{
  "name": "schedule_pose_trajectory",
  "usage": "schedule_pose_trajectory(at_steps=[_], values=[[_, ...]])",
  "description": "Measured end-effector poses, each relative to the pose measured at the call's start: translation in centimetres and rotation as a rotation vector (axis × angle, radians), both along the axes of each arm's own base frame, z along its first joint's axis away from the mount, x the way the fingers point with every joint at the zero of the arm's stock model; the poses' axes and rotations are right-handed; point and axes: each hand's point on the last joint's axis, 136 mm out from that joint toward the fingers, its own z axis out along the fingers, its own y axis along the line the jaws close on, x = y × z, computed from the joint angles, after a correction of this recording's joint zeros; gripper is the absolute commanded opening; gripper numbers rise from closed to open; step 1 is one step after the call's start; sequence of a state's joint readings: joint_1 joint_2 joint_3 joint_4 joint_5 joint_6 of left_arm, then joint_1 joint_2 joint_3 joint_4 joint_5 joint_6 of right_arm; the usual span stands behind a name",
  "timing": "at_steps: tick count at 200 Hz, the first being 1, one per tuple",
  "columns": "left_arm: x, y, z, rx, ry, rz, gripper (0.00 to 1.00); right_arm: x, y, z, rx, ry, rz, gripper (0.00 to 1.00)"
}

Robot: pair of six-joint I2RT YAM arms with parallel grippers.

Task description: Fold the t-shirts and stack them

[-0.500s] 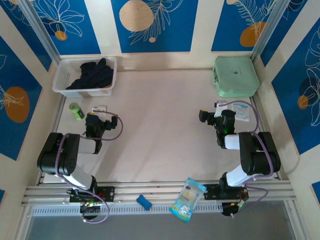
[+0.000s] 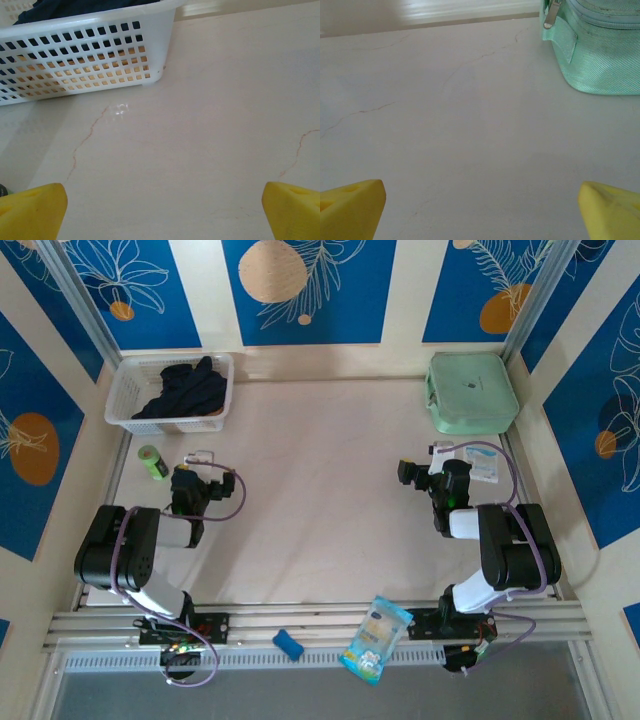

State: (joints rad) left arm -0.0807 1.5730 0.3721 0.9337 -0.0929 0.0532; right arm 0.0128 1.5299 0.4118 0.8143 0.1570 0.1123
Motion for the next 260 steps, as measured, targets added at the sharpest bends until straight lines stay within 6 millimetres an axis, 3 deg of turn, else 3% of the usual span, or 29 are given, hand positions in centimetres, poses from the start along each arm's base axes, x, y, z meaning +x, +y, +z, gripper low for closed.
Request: schedule_pose_trajectory(at_steps=[45, 75, 94, 114, 132, 138, 148, 160, 174, 190, 215, 230, 260], values=[[0.0, 0.0, 0.0, 0.0, 0.0, 0.0, 0.99, 0.0, -0.1, 0.0, 0.0, 0.0, -0.001, 1.0], [0.0, 0.0, 0.1, 0.0, -0.002, 0.003, 1.0, -0.2, 0.0, -0.3, 0.004, 0.036, -0.001, 0.95], [-0.4, 0.4, 0.8, 0.005, 0.001, 0.022, 0.99, -0.3, -0.4, 1.2, 0.006, 0.055, -0.026, 0.95], [-1.3, 1.3, 4.5, -0.011, -0.033, 0.087, 1.0, -0.1, -1.0, 5.7, 0.031, 0.019, -0.074, 0.95], [-1.0, 2.4, 10.0, -0.066, -0.069, 0.173, 1.0, 0.8, -1.4, 10.8, 0.068, -0.014, -0.11, 0.92], [-0.8, 2.6, 11.8, -0.085, -0.077, 0.193, 1.0, 1.2, -1.5, 12.4, 0.081, -0.018, -0.116, 1.0], [-0.2, 2.7, 14.9, -0.121, -0.085, 0.216, 1.0, 1.7, -1.5, 14.6, 0.099, -0.015, -0.118, 0.99], [0.5, 2.7, 17.4, -0.156, -0.068, 0.234, 1.0, 2.3, -1.1, 16.1, 0.125, 0.02, -0.105, 0.99], [1.5, 2.7, 19.0, -0.18, -0.019, 0.251, 1.0, 3.0, -0.6, 16.8, 0.147, 0.076, -0.085, 1.0], [3.3, 2.6, 19.5, -0.188, 0.059, 0.269, 0.97, 3.4, 0.2, 16.0, 0.169, 0.155, -0.059, 0.98], [7.6, 2.9, 18.7, -0.184, 0.183, 0.298, 0.9, 2.4, 1.6, 12.7, 0.201, 0.306, -0.025, 0.96], [10.6, 3.6, 17.5, -0.191, 0.241, 0.312, 0.86, 1.7, 2.3, 11.4, 0.217, 0.368, -0.008, 0.95], [15.7, 5.8, 14.1, -0.222, 0.339, 0.324, 0.8, 0.9, 3.4, 10.9, 0.24, 0.41, 0.031, 0.94]])
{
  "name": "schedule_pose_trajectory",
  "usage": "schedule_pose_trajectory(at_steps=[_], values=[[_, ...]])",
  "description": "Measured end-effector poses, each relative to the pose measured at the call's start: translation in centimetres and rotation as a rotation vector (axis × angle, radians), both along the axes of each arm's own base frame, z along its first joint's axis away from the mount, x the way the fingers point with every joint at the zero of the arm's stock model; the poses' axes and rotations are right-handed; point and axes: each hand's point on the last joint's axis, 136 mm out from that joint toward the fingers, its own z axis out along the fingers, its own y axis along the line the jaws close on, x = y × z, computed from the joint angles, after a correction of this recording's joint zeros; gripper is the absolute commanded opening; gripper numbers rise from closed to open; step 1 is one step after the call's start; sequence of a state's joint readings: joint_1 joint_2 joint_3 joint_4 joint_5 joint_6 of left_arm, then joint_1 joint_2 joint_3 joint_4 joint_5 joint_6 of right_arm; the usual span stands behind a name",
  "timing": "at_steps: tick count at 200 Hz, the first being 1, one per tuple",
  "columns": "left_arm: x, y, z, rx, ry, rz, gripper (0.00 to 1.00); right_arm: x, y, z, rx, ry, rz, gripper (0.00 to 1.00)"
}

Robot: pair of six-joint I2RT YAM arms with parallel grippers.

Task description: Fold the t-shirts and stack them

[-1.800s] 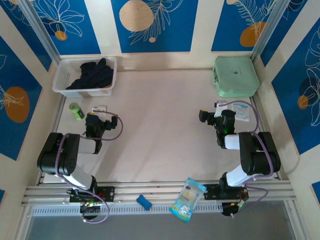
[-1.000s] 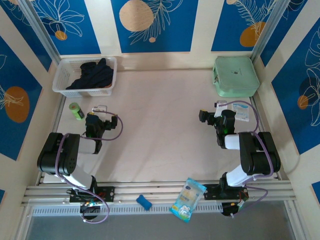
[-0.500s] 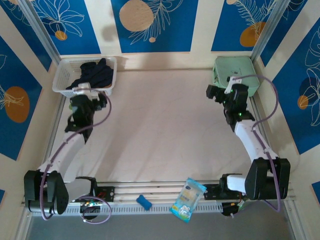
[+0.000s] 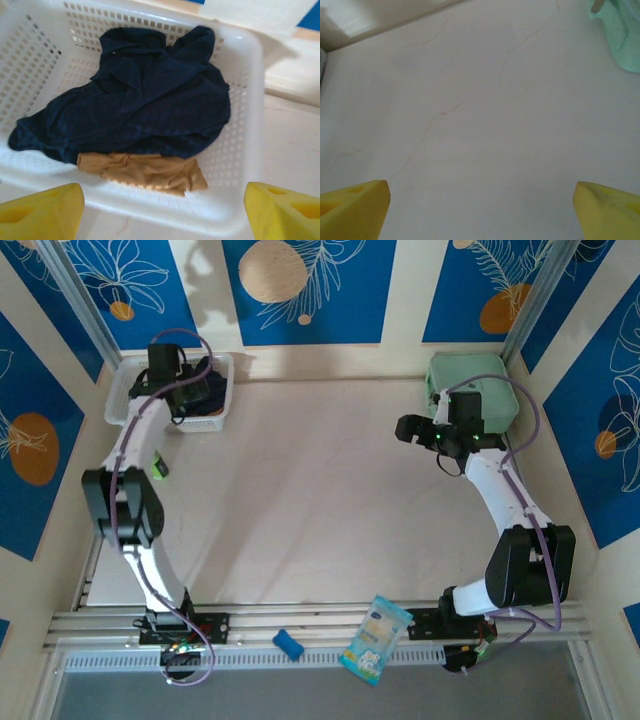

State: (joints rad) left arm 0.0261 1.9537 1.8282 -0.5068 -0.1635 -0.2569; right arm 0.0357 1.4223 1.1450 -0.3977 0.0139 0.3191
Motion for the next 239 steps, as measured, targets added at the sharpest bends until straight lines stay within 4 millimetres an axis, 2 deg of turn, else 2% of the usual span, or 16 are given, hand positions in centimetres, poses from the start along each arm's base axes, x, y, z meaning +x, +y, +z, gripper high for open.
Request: schedule_pose_trajectory(at_steps=[32, 65, 90, 112, 124, 131, 137, 152, 172, 197, 210, 224, 239], values=[[4.4, 2.1, -3.9, -0.041, 0.058, -0.006, 0.8, -0.4, 0.4, -0.2, 0.017, 0.019, 0.019, 0.93], [7.7, 2.6, -6.9, -0.017, 0.085, -0.045, 0.83, -0.5, 0.9, -0.4, 0.033, 0.026, 0.039, 0.92], [9.4, 2.9, -8.9, 0.017, 0.1, -0.064, 0.89, -0.5, 1.3, -1.1, 0.043, 0.049, 0.053, 0.91], [10.0, 3.3, -11.3, 0.043, 0.13, -0.071, 0.9, -0.5, 1.6, -2.4, 0.047, 0.088, 0.061, 0.9], [10.1, 3.3, -12.4, 0.048, 0.147, -0.075, 0.83, -0.6, 1.8, -3.1, 0.047, 0.111, 0.065, 0.89], [10.1, 3.3, -12.9, 0.051, 0.154, -0.078, 0.75, -0.6, 1.9, -3.4, 0.049, 0.122, 0.064, 0.89], [10.1, 3.4, -13.1, 0.058, 0.158, -0.081, 0.63, -0.7, 2.0, -3.6, 0.049, 0.13, 0.065, 0.89], [10.2, 3.6, -13.0, 0.062, 0.153, -0.079, 0.3, -0.7, 2.1, -3.9, 0.05, 0.14, 0.068, 0.88], [10.4, 3.6, -12.6, 0.063, 0.139, -0.079, 0.0, -0.9, 2.4, -3.9, 0.053, 0.146, 0.071, 0.88], [10.4, 3.5, -12.1, 0.061, 0.133, -0.086, 0.0, -1.1, 2.9, -4.0, 0.053, 0.153, 0.081, 0.88], [10.3, 3.4, -11.1, 0.061, 0.123, -0.086, 0.0, -1.2, 3.2, -4.0, 0.053, 0.154, 0.088, 0.88], [10.0, 3.2, -9.2, 0.059, 0.103, -0.088, 0.0, -1.3, 3.4, -3.8, 0.053, 0.151, 0.094, 0.88], [9.4, 2.8, -5.4, 0.059, 0.054, -0.091, 0.0, -1.5, 3.6, -3.0, 0.056, 0.131, 0.098, 0.88]])
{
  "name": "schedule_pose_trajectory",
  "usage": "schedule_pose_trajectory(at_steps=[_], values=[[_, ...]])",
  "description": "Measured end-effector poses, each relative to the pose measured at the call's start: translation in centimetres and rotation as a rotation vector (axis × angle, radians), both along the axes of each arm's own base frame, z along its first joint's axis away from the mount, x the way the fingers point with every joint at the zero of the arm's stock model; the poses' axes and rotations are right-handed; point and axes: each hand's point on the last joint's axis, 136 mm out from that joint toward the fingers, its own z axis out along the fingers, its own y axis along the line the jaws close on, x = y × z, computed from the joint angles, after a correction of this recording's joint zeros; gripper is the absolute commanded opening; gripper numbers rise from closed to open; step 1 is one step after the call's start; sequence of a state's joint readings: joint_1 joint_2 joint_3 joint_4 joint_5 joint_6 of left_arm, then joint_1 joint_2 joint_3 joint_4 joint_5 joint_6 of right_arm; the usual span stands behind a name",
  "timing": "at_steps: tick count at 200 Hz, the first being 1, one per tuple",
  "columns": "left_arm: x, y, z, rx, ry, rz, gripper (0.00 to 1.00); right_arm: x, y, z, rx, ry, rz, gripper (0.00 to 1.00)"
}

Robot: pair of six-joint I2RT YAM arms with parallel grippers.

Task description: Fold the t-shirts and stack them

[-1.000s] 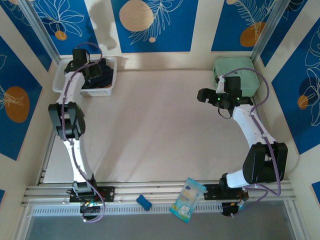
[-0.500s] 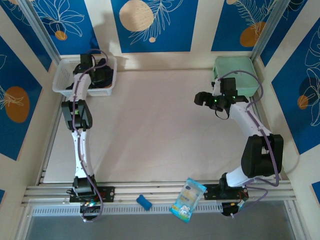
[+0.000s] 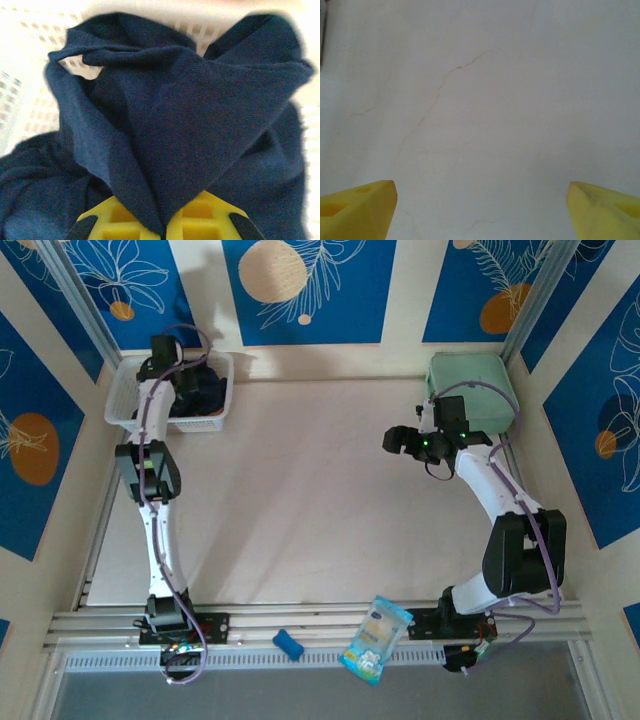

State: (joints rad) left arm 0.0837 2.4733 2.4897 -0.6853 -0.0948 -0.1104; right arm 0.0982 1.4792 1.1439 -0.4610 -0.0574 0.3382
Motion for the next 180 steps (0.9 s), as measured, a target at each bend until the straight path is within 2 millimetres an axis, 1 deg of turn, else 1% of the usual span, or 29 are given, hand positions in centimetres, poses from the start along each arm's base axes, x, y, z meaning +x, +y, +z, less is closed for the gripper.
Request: schedule_pose_trajectory(at_steps=[13, 16, 21, 22, 29, 30, 40, 43, 45, 48, 57, 69, 81, 89, 103, 129, 151, 162, 180], values=[[-0.7, -0.6, 4.1, -0.007, -0.057, -0.007, 0.0, -0.3, 0.0, 0.9, 0.006, -0.024, -0.002, 0.88], [-1.0, -0.9, 5.5, -0.01, -0.079, -0.01, 0.0, -0.3, 0.0, 1.1, 0.008, -0.03, -0.004, 0.89], [-1.4, -1.2, 7.2, -0.013, -0.103, -0.014, 0.0, -0.5, 0.0, 1.5, 0.011, -0.04, -0.003, 0.88], [-1.5, -1.3, 7.8, -0.015, -0.112, -0.016, 0.0, -0.5, 0.1, 1.6, 0.012, -0.041, -0.003, 0.88], [-2.3, -1.9, 10.3, -0.024, -0.148, -0.022, 0.0, -0.6, 0.1, 2.1, 0.018, -0.053, -0.003, 0.88], [-2.4, -2.0, 10.9, -0.027, -0.158, -0.024, 0.0, -0.7, 0.1, 2.2, 0.02, -0.055, -0.003, 0.88], [-3.7, -3.0, 14.5, -0.045, -0.212, -0.038, 0.0, -0.9, 0.2, 2.8, 0.03, -0.07, -0.002, 0.89], [-4.3, -3.4, 15.9, -0.055, -0.235, -0.044, 0.0, -0.9, 0.2, 3.0, 0.033, -0.074, -0.001, 0.89], [-4.5, -3.5, 16.3, -0.058, -0.241, -0.046, 0.0, -1.0, 0.3, 3.1, 0.037, -0.076, -0.001, 0.89], [-5.1, -3.9, 17.7, -0.067, -0.262, -0.054, 0.0, -1.0, 0.3, 3.3, 0.039, -0.079, 0.001, 0.88], [-6.6, -4.8, 20.6, -0.087, -0.304, -0.071, 0.0, -1.1, 0.4, 3.7, 0.05, -0.087, 0.001, 0.89], [-8.7, -6.2, 23.8, -0.111, -0.348, -0.099, 0.0, -1.3, 0.6, 4.1, 0.061, -0.093, 0.005, 0.88], [-10.7, -7.6, 26.0, -0.129, -0.372, -0.127, 0.0, -1.4, 0.7, 4.3, 0.07, -0.096, 0.009, 0.88], [-12.0, -8.7, 27.1, -0.138, -0.379, -0.152, 0.0, -1.5, 0.8, 4.5, 0.074, -0.1, 0.011, 0.88], [-14.1, -11.0, 28.4, -0.149, -0.377, -0.199, 0.0, -1.7, 0.8, 5.0, 0.081, -0.112, 0.013, 0.89], [-18.3, -16.6, 29.4, -0.172, -0.348, -0.32, 0.0, -2.1, 0.9, 6.3, 0.096, -0.141, 0.015, 0.89], [-22.0, -20.7, 29.2, -0.188, -0.312, -0.423, 0.0, -2.3, 1.1, 6.7, 0.108, -0.148, 0.018, 0.89], [-23.8, -22.2, 28.9, -0.193, -0.293, -0.467, 0.0, -2.3, 1.1, 6.7, 0.109, -0.147, 0.019, 0.89], [-26.6, -24.5, 27.3, -0.194, -0.252, -0.533, 0.0, -2.4, 1.1, 6.5, 0.111, -0.141, 0.02, 0.89]])
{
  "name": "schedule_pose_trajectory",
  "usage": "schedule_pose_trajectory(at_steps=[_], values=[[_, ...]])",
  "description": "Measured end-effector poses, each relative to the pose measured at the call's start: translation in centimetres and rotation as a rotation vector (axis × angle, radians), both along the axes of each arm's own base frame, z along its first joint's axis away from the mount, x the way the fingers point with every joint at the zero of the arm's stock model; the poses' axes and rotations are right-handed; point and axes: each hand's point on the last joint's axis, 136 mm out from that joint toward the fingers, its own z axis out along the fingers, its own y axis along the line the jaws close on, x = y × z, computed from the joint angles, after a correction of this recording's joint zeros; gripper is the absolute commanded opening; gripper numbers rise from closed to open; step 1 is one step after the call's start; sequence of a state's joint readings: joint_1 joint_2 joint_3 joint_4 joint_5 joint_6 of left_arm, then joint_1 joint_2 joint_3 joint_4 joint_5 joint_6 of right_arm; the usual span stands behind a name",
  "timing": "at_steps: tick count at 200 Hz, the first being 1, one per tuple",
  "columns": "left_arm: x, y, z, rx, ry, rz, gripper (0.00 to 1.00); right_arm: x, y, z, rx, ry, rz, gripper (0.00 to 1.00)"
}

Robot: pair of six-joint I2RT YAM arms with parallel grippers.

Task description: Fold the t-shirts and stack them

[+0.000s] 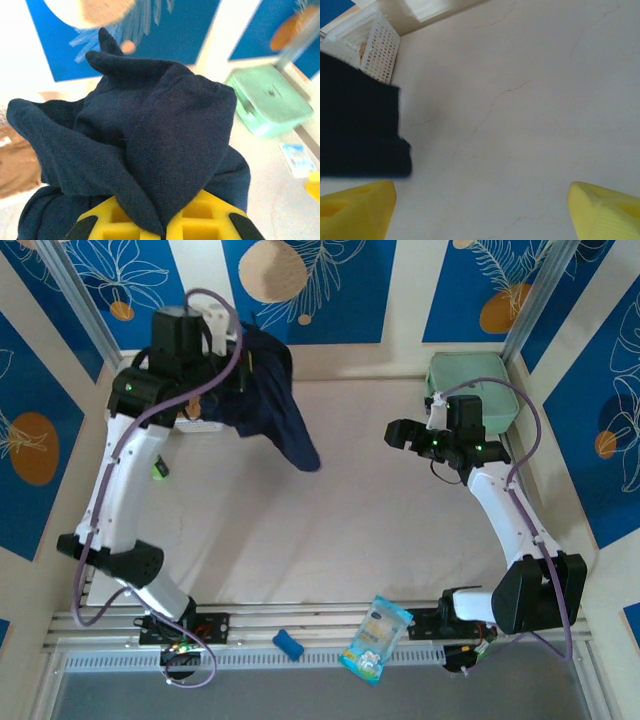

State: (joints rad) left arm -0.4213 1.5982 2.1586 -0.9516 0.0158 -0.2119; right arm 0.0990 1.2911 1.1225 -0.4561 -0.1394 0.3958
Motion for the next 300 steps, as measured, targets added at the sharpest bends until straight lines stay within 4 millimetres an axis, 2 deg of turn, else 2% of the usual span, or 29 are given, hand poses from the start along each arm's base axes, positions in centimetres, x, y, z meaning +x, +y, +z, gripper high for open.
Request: schedule_pose_trajectory(at_steps=[13, 28, 61, 77, 86, 93, 99, 106, 119, 130, 149, 164, 191, 213, 231, 247, 262, 281, 300], values=[[-1.5, -1.2, -1.9, 0.008, 0.029, -0.037, 0.0, -0.1, 0.0, -0.3, 0.001, 0.008, -0.002, 0.9], [-2.7, -2.6, -5.3, 0.021, 0.083, -0.067, 0.0, -0.1, -0.1, -0.4, 0.003, 0.013, -0.006, 0.9], [-3.3, -6.0, -16.0, 0.097, 0.247, -0.113, 0.0, 0.0, -0.6, -0.4, 0.005, 0.017, -0.021, 0.91], [-3.7, -8.3, -21.1, 0.158, 0.313, -0.146, 0.0, 0.0, -0.8, -0.5, 0.007, 0.024, -0.031, 0.91], [-3.9, -9.9, -23.1, 0.189, 0.33, -0.17, 0.1, -0.1, -0.9, -0.6, 0.007, 0.028, -0.034, 0.91], [-4.0, -11.2, -24.4, 0.208, 0.338, -0.19, 0.24, -0.1, -1.0, -0.6, 0.008, 0.031, -0.035, 0.91], [-4.2, -12.5, -25.5, 0.228, 0.336, -0.215, 0.42, -0.1, -1.0, -0.7, 0.008, 0.034, -0.037, 0.91], [-4.3, -13.8, -26.4, 0.242, 0.329, -0.237, 0.59, -0.2, -1.1, -0.8, 0.007, 0.039, -0.038, 0.91], [-4.8, -15.9, -27.7, 0.262, 0.316, -0.271, 0.75, -0.3, -1.1, -0.9, 0.007, 0.048, -0.039, 0.92], [-5.0, -17.2, -28.1, 0.27, 0.298, -0.286, 0.99, -0.4, -1.1, -1.0, 0.006, 0.055, -0.039, 0.92], [-5.2, -18.1, -27.5, 0.271, 0.255, -0.281, 0.99, -0.7, -1.1, -1.4, 0.004, 0.069, -0.038, 0.92], [-4.7, -17.2, -26.3, 0.273, 0.207, -0.234, 0.99, -1.2, -1.0, -1.9, 0.001, 0.088, -0.033, 0.92], [-5.0, -12.2, -22.6, 0.284, 0.126, -0.095, 1.0, -2.1, 0.3, -2.5, -0.01, 0.118, 0.003, 0.91], [-5.8, -6.7, -18.8, 0.253, 0.087, 0.047, 1.0, -3.4, 3.6, -3.4, -0.019, 0.158, 0.097, 0.87], [-6.4, -2.3, -17.9, 0.216, 0.099, 0.157, 1.0, -4.7, 7.0, -5.1, -0.037, 0.222, 0.179, 0.84], [-7.2, 0.9, -19.3, 0.207, 0.148, 0.231, 0.99, -6.2, 10.4, -7.0, -0.073, 0.295, 0.254, 0.81], [-8.0, 2.6, -22.6, 0.217, 0.228, 0.266, 0.94, -7.3, 12.9, -8.5, -0.118, 0.357, 0.296, 0.78], [-9.6, 3.0, -27.4, 0.235, 0.343, 0.239, 0.88, -7.9, 15.3, -9.7, -0.182, 0.408, 0.32, 0.72], [-11.5, 2.3, -31.6, 0.228, 0.437, 0.166, 0.87, -7.1, 15.9, -10.5, -0.236, 0.438, 0.286, 0.63]])
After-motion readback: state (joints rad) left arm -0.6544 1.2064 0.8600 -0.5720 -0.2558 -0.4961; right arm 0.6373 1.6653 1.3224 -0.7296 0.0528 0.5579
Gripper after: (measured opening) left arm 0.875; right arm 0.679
